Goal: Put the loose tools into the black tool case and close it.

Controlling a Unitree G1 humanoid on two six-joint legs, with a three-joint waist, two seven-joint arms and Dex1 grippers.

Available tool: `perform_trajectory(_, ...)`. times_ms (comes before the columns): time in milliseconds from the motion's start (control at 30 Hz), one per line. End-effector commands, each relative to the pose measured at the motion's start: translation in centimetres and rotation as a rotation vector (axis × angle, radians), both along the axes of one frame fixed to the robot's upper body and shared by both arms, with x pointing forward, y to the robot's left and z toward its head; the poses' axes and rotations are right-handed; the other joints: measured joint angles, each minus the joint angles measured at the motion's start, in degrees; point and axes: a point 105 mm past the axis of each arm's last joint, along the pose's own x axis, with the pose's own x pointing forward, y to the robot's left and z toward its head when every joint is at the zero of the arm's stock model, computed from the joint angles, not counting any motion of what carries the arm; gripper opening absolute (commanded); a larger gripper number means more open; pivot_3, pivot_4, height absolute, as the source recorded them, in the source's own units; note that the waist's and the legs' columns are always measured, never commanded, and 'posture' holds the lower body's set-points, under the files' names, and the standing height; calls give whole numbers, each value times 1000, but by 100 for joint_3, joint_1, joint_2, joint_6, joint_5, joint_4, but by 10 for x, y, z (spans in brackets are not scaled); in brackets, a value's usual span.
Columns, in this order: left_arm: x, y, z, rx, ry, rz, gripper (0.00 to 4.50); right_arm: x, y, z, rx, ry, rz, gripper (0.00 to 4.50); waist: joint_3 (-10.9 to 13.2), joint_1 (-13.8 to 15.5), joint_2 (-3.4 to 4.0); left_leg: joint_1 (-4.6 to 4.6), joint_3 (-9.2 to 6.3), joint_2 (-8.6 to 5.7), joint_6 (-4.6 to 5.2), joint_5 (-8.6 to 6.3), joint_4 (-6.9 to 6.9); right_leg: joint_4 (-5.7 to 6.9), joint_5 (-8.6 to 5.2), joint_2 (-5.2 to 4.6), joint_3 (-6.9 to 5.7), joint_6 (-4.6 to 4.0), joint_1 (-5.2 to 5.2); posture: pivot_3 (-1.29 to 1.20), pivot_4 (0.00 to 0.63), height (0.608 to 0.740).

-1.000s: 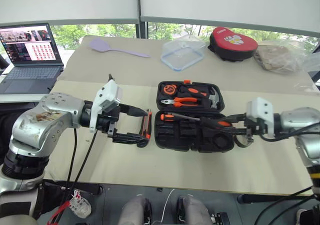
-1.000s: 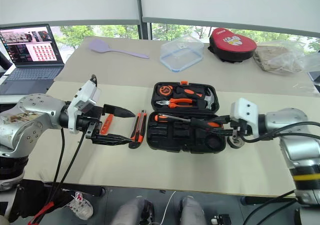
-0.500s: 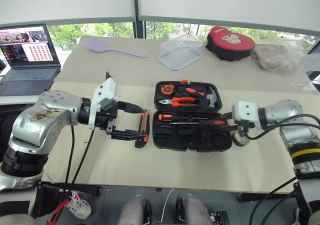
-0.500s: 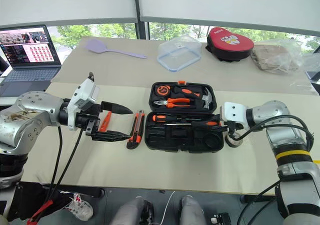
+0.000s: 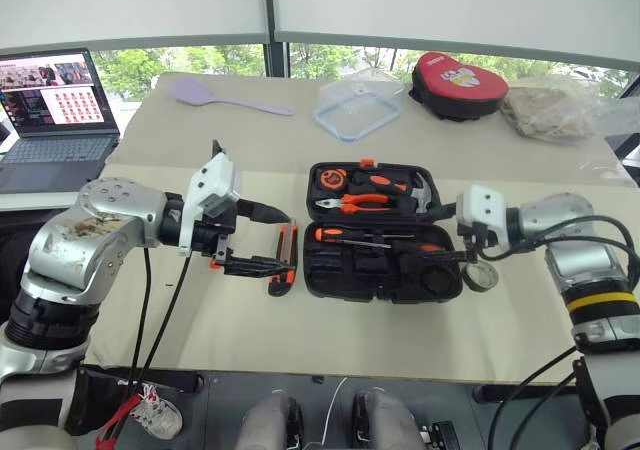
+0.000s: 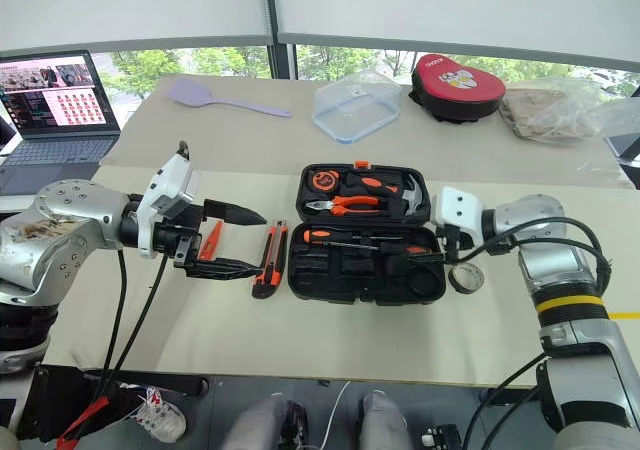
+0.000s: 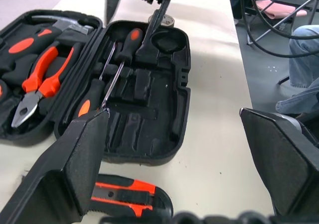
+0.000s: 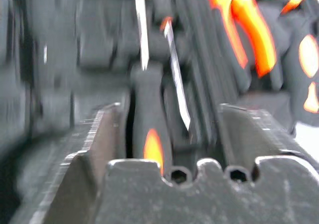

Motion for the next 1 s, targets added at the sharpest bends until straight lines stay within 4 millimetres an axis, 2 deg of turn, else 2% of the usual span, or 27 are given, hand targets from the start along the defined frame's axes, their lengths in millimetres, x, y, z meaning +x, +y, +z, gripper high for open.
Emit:
perform_trajectory(33,1,-2,6,-3,-47,-12,4500,-2,8,15,73,-2,-14,3399,0,11,0,0,-2,0,0,0,-1,0,0,0,-2,0,1,0,150,731)
perform_trajectory(367,3,-2,6,-1,-57,-12,4500,-9,14,-14,46,92,-11,122,0,16,0,-5,-1,-2,0,0,0,-1,0,1,-3,0,-2,0,150,731)
perform_trajectory(533,4,-3,5,0,-59,-11,4500,-3,15,-39,-61,107,-39,46,0,6,0,-3,-1,-2,0,0,-1,-1,0,2,-3,0,-1,0,150,731)
perform_trajectory(667,6,-5,3,11,-73,-16,4500,6,12,-53,-126,111,-90,46,0,-17,-1,2,0,-2,0,0,0,-1,0,3,-2,1,5,0,150,731)
perform_trajectory(733,8,-6,3,13,-79,-15,4500,3,12,-55,-148,115,-63,46,-2,-22,-2,10,0,-2,-1,0,0,1,0,3,-1,0,12,0,150,731)
perform_trajectory(833,10,-6,3,12,-84,-12,4500,5,14,-46,-115,99,-68,46,-2,-19,-3,10,-1,-2,-3,2,1,2,0,3,0,0,12,0,150,731)
perform_trajectory(900,11,-4,1,15,-88,-1,4500,6,17,-29,-63,79,-66,46,-2,-21,-3,10,-1,-2,-3,2,1,3,0,2,1,-1,11,0,150,731)
perform_trajectory(1000,13,2,-1,17,-97,46,4500,8,21,9,43,31,-71,46,-1,-19,-2,4,-1,-2,-3,2,1,3,1,2,1,-2,5,0,150,731)
